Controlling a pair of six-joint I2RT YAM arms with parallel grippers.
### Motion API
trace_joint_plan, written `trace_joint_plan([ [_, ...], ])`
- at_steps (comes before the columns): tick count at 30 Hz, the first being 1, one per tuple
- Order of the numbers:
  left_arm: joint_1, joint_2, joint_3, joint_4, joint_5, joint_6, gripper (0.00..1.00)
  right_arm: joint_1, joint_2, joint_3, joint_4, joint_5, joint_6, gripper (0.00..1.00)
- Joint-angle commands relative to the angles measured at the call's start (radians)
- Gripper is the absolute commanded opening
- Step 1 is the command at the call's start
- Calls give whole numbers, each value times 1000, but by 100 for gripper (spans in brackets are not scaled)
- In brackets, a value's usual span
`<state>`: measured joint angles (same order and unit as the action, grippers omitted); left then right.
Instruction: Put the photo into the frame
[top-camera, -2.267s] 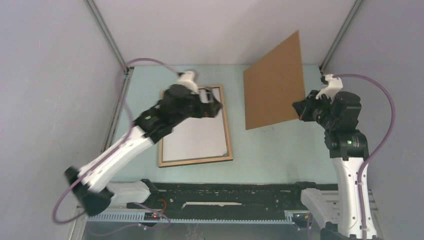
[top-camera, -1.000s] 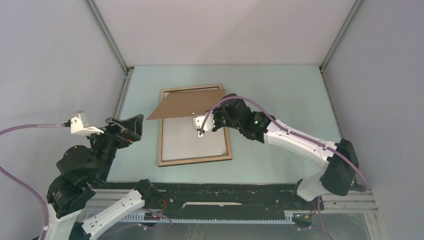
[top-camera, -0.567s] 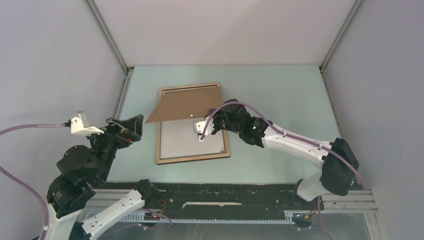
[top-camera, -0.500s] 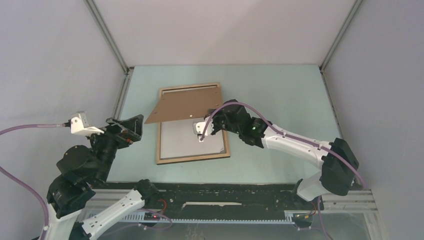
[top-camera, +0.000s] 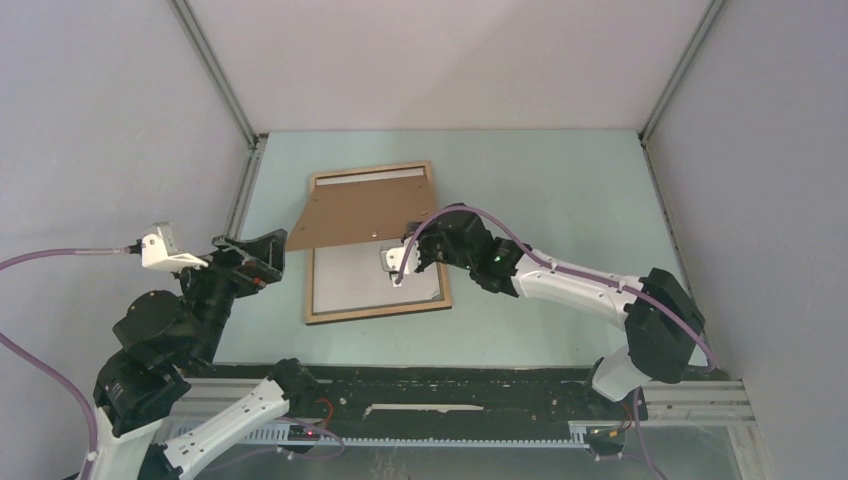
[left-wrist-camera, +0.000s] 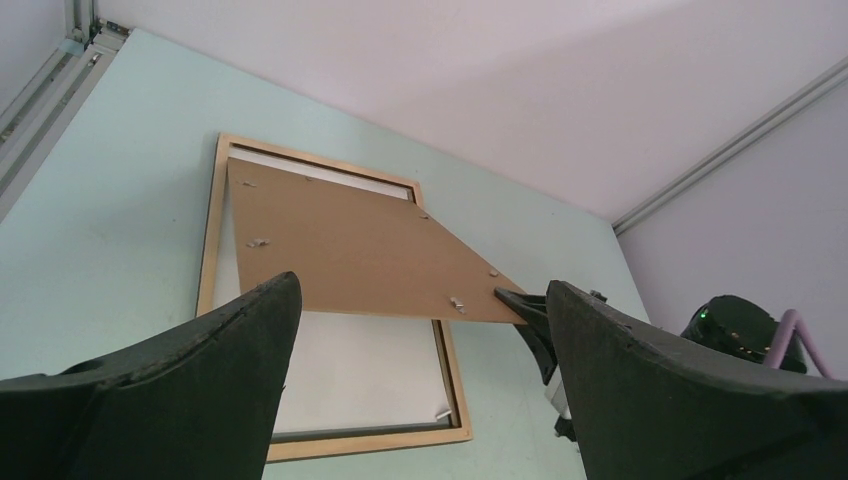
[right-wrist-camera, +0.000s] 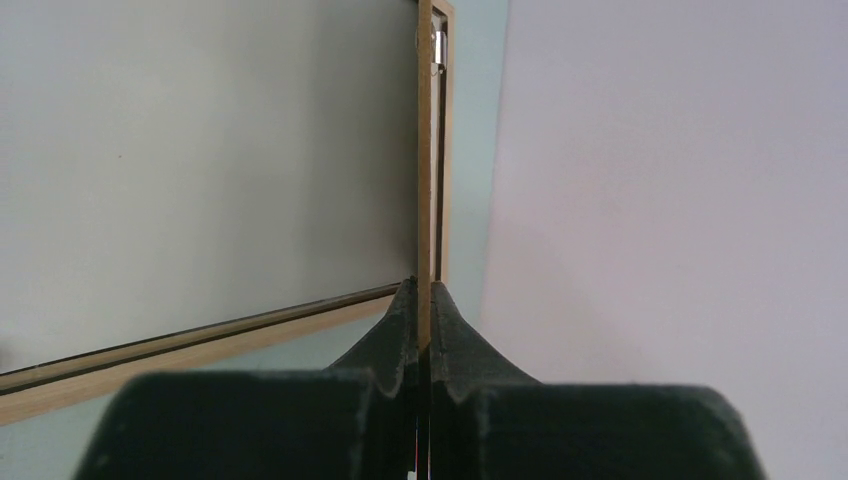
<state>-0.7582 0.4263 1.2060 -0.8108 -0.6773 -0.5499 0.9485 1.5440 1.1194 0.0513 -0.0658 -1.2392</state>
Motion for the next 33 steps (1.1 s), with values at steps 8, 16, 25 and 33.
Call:
trace_joint_plan([
  [8,1,-4,36,11,9,-11,100,-20,50,-112,278,-14,21,10],
  [16,1,-4,4,28,40,-29,100,7,73,-163,237,38,122,59],
  [25,2,87,-43,67,119,-29,100,34,104,-147,49,65,345,100],
  [33,233,395,1,52,351,45,100,-7,195,-38,-151,26,527,100],
])
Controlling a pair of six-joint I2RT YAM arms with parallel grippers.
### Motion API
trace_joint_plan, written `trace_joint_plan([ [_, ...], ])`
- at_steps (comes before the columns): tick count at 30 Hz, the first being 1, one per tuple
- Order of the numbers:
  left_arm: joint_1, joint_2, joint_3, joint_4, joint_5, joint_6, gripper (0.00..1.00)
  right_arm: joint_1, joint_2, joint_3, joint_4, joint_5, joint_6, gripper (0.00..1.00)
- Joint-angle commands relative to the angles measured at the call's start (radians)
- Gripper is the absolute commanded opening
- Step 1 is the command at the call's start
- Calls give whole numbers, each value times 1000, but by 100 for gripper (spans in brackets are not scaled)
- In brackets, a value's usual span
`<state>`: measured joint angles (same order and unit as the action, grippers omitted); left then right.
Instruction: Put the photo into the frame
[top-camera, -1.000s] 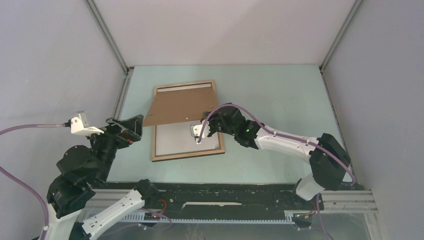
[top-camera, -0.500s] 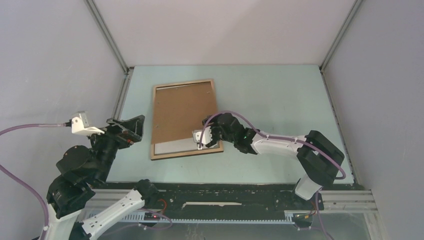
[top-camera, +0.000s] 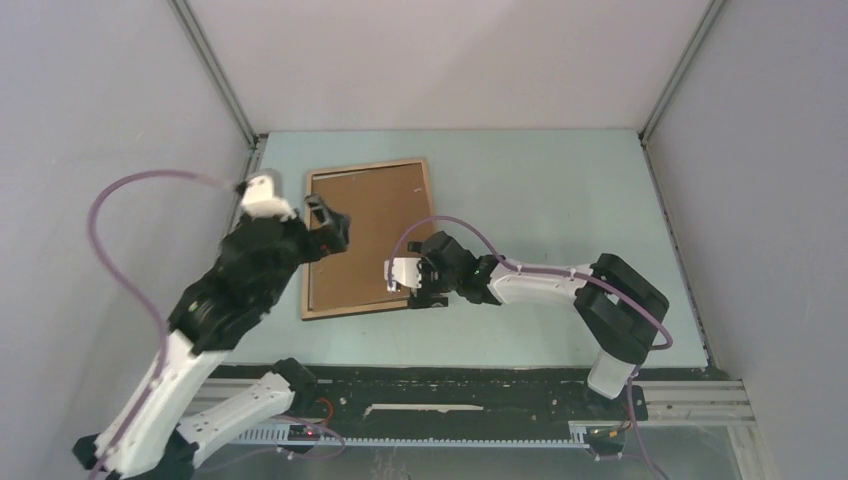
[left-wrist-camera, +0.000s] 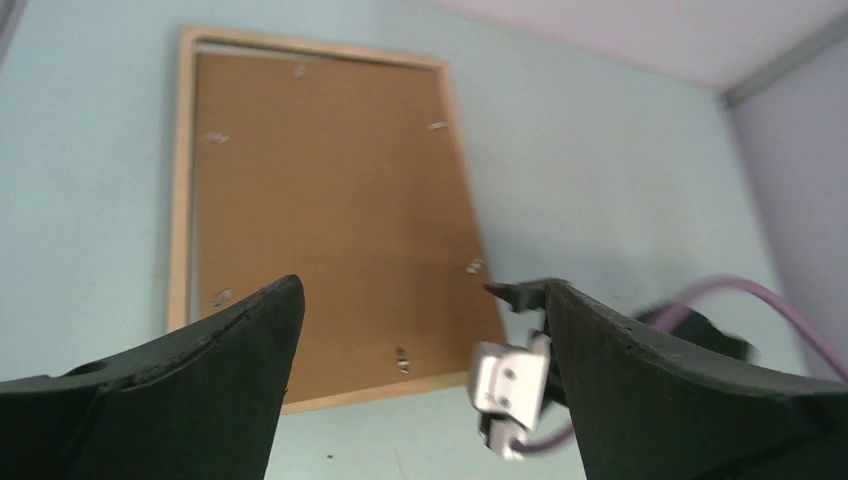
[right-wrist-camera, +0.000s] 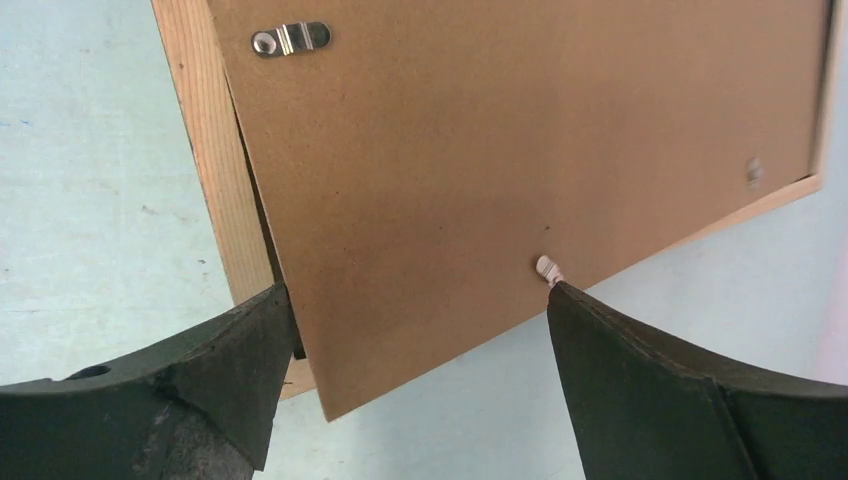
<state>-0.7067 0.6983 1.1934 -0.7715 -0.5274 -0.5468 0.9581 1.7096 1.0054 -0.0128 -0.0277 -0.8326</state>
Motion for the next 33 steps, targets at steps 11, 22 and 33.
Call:
trace_joint_plan([
  [11,871,494,-249,484,594,-261,100,-77,46,155,-162,-158,397,100],
  [22,904,855,-276,668,576,-234,100,-232,-33,162,-252,-402,1131,100],
  [33,908,1030,-311,846,817,-241,100,-324,29,125,-253,-517,1314,94],
])
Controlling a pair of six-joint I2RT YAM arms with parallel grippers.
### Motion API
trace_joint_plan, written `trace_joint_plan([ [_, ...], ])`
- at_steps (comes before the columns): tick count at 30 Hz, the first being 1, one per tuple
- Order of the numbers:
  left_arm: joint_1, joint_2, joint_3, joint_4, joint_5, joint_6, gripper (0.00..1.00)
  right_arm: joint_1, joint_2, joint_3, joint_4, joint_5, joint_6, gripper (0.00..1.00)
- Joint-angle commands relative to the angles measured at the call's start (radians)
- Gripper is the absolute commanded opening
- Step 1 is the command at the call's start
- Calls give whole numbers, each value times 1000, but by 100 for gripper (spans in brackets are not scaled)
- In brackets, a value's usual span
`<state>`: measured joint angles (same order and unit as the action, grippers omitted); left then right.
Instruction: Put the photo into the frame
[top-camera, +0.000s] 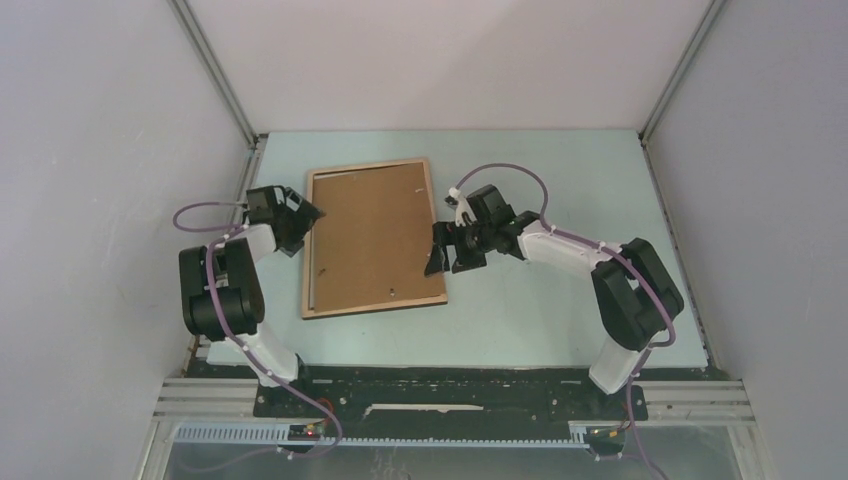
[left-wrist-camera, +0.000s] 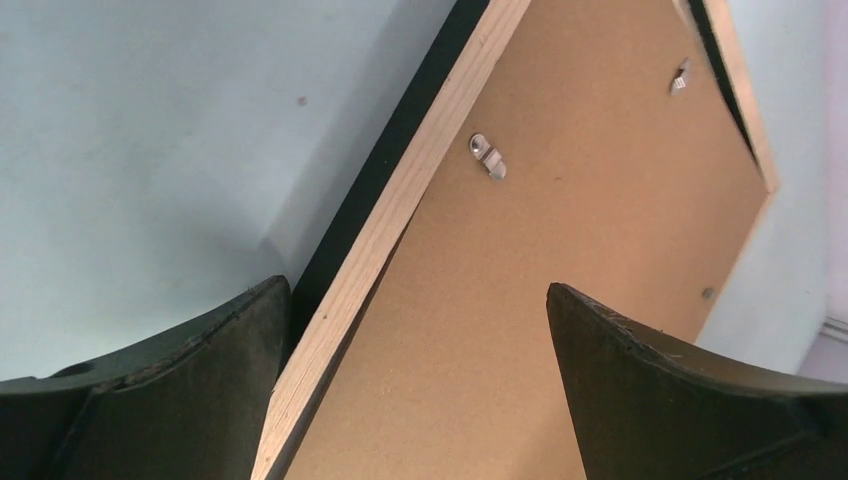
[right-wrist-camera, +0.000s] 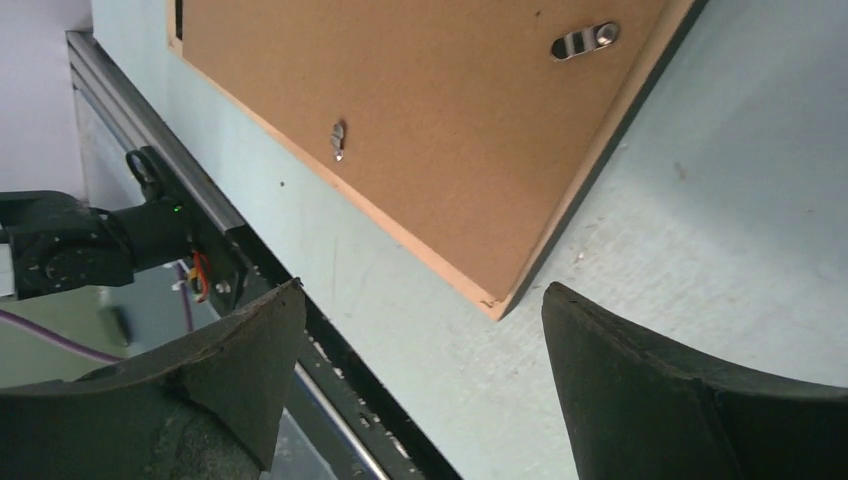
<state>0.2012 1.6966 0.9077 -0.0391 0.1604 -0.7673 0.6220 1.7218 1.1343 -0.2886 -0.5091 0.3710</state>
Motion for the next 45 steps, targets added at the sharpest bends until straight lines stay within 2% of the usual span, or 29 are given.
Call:
trace_joint_plan([
  [1,0,42,-33,143,154,-39,100,8,23,-9,30,-30,123,92],
  [5,-9,118,-27,231,274,-93,100,-7,29,-42,78,-24,151,91],
  [7,-24,149,-23,274,331,-133,99,-26,19,-69,91,-2,158,99],
  [11,-77,167,-15,325,381,-178,99,-106,-20,-169,196,-74,203,100],
  [17,-125,126,-1,283,322,-156,99,-150,-88,-220,122,4,149,99],
  [23,-126,107,-19,286,291,-159,99,-142,-117,-239,122,17,181,83],
  [25,-127,94,-32,291,285,-163,99,-131,-139,-247,116,45,186,81],
  [28,-129,71,-67,315,273,-188,100,-106,-164,-251,106,74,186,81],
  [36,-188,-9,-186,385,271,-286,100,-74,-118,-249,210,2,239,84],
  [41,-236,-67,-268,419,265,-298,100,-49,-202,-248,62,107,125,90],
  [45,-245,-99,-288,420,248,-277,100,37,-224,-229,-39,187,95,91],
])
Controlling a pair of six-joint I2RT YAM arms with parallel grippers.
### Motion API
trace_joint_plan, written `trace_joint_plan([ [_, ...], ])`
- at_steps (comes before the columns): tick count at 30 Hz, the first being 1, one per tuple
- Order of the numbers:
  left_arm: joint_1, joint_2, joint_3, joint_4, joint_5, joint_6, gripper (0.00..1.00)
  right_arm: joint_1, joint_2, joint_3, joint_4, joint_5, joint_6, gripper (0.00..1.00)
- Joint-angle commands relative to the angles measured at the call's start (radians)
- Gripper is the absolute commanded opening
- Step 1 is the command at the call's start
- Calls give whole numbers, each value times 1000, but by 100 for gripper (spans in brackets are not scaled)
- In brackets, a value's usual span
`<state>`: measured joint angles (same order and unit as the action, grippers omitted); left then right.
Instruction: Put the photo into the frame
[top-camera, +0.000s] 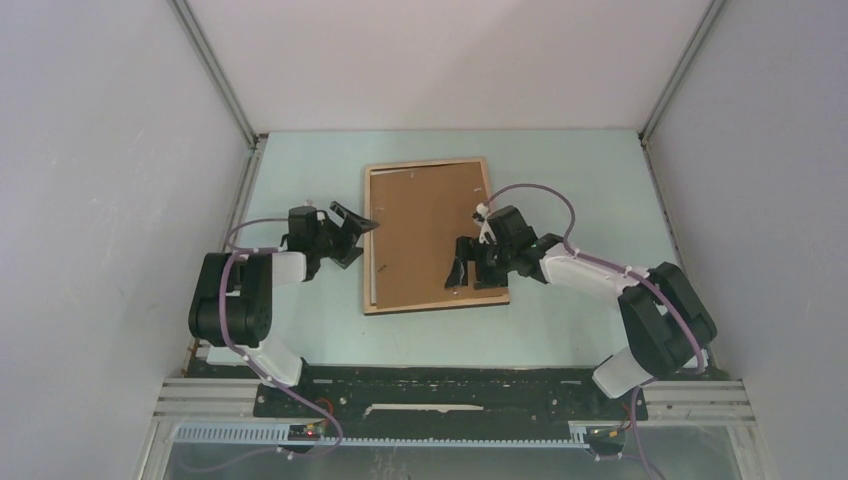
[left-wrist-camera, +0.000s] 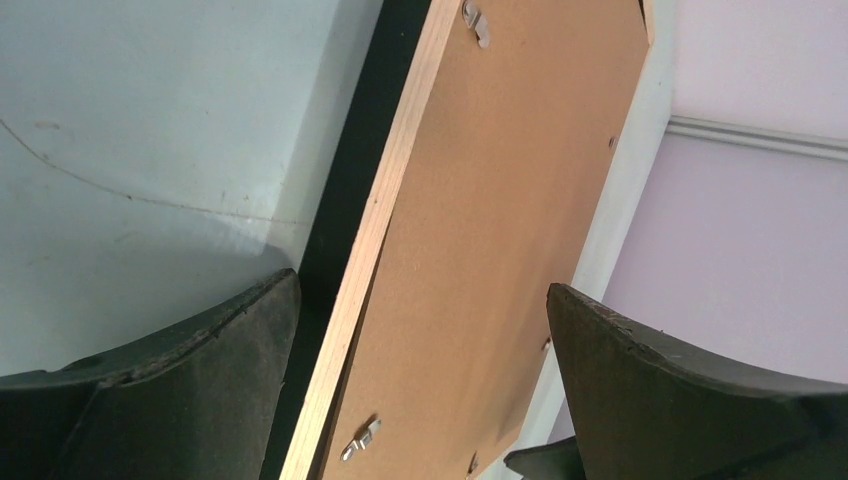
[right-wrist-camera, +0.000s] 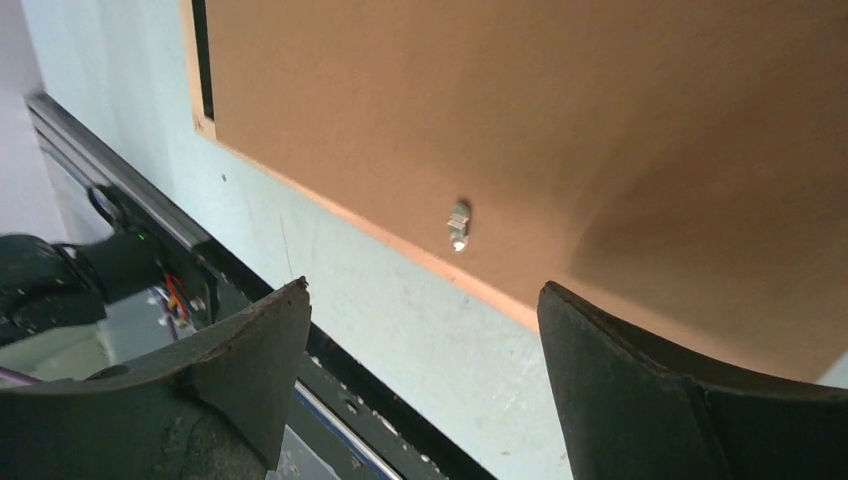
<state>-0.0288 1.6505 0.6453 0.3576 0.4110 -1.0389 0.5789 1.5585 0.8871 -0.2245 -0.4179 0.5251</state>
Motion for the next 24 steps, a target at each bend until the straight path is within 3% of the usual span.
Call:
trace_joint_plan([
  [1,-17,-50,-23,25,-4,-4,100,110,-56,19,-99,121,-51,90],
  [9,-26,-30,-3,27,4,3,100,296,51,141,-106,320,-36,88],
  [24,-26,-26,-1,38,3,1,100,370,155,207,-126,372,-38,83],
])
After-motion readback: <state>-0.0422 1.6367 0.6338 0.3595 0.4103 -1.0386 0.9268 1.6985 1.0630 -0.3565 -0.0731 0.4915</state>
